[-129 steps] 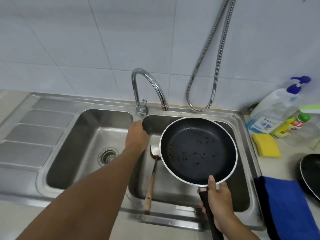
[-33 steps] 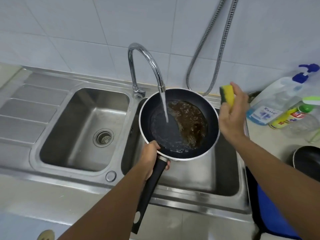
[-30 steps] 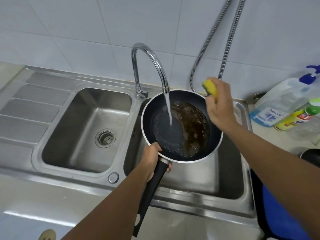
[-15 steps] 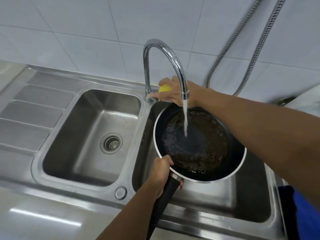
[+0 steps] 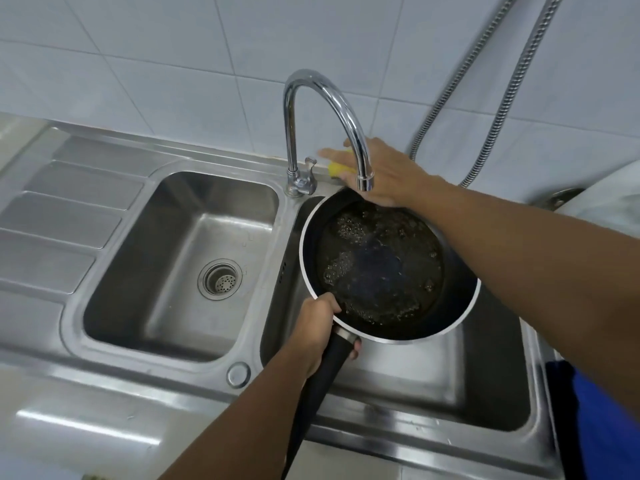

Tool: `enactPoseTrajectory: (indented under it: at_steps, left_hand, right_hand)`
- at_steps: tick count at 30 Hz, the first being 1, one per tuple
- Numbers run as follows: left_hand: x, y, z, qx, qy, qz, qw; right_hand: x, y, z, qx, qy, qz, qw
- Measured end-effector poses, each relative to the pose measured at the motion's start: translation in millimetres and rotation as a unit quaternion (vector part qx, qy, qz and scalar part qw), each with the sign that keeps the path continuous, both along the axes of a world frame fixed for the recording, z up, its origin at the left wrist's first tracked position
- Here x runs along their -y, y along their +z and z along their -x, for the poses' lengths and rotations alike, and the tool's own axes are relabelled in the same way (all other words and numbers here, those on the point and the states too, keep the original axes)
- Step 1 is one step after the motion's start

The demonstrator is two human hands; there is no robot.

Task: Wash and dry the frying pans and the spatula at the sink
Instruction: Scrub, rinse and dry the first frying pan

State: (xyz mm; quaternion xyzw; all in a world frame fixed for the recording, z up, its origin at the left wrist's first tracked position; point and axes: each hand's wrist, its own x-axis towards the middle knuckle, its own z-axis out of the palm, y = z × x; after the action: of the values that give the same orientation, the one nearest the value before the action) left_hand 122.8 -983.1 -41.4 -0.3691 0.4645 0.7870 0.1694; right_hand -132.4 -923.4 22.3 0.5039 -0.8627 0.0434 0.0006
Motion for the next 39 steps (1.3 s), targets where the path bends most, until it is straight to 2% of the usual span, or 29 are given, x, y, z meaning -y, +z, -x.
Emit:
enactPoseTrajectory:
  at_steps: [2,5,7,10,14,17,22,27,30,35,39]
  left_hand:
    - [-1,4,0,0.004,0.002,0.002,1.000]
    - [-5,12,-4,0.007,0.007,0.005,1.000]
    - [-9,17,-8,0.005,0.014,0.006,1.000]
    - [-14,18,-10,0.007,0.024,0.018,1.000]
    - [-17,19,-13,0.022,0.023,0.005,0.999]
    - [-15,25,-20,0.031,0.025,-0.025,0.999]
    - [-5,22,-29,0.018,0.010,-0.017,1.000]
    - [-6,20,-32,-0.005,-0.024,0.003,1.000]
    - [-12,21,-33,-0.015,-0.046,0.026,0.999]
    - [-19,17,-31,-0.020,-0.051,0.042,0.998]
    - [-15,13,-25,-0.009,-0.057,0.065,0.996]
  right_hand:
    - [-23,-3,-19,0.060,-0.100,0.082,0.990]
    - [-61,-26,-54,0.086,-0.200,0.191,0.957]
    - [-71,-44,-72,0.120,-0.199,0.155,0.960]
    - [-67,-57,-92,0.174,-0.127,0.085,0.973]
    - [-66,-58,-131,0.211,-0.024,0.062,0.975]
    - [-92,-57,-147,0.232,-0.001,0.053,0.971]
    - [-148,-54,-150,0.231,-0.060,0.053,0.970]
    - [-158,-54,-114,0.128,-0.188,0.033,0.973]
    - [-139,-49,-88,0.098,-0.227,0.048,0.968]
    - [-86,-42,-74,0.168,-0.212,0.101,0.957]
    - [-55,-42,-95,0.239,-0.170,0.123,0.948]
